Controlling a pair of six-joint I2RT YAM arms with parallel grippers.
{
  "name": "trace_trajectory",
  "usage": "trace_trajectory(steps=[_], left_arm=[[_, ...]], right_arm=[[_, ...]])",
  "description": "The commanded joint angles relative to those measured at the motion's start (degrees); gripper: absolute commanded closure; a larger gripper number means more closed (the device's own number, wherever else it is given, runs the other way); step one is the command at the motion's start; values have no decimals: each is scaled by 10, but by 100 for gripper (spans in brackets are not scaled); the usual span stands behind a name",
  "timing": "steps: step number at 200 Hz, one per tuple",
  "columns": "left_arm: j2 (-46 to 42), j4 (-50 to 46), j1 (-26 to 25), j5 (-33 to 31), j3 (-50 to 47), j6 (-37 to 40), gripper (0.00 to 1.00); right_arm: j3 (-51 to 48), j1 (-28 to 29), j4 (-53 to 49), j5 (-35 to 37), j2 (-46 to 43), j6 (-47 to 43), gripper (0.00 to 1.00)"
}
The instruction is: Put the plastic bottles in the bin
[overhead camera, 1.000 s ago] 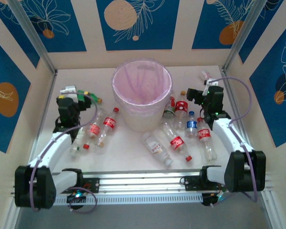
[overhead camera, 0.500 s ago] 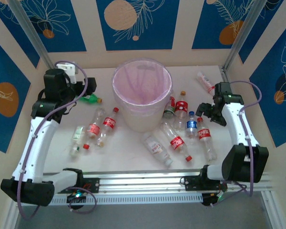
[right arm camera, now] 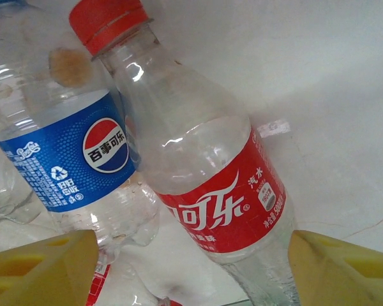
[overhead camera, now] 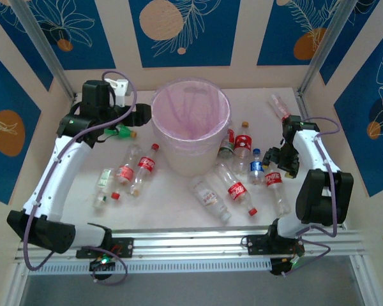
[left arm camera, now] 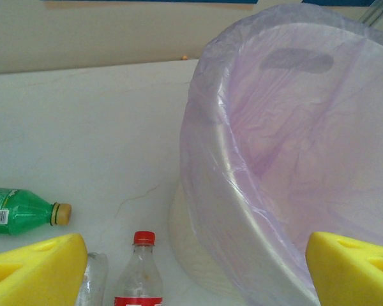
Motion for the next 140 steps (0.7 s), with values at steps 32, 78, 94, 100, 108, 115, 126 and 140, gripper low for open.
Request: trace_trajectory(steps=[32, 78, 94, 100, 108, 115, 126, 140], left_arm=[[20, 11, -5, 1, -15, 2, 10], [33, 37, -4, 27, -28, 1, 9], [32, 54, -3, 45, -44, -7, 8], [28, 66, -3, 51, -55, -7, 8], [20, 85, -3, 54, -74, -9, 8], [16, 96, -3, 51, -84, -10, 8], [13, 99, -3, 45, -92, -7, 8], [16, 98, -2, 46, -96, -4, 7]], right_arm=[[-11, -21, 20, -39, 45, 4, 29], [-28, -57, 55, -56, 95, 2, 32], [-26, -63, 63, -60, 111, -4, 32], [-24, -65, 66, -64, 119, -6, 31], [-22, -67, 69, -66, 135, -8, 30], [-20, -68, 70, -68, 150, -10, 29], [-19, -69, 76, -69, 167, -6, 28], [-18, -70, 86, -71, 181, 0, 29]])
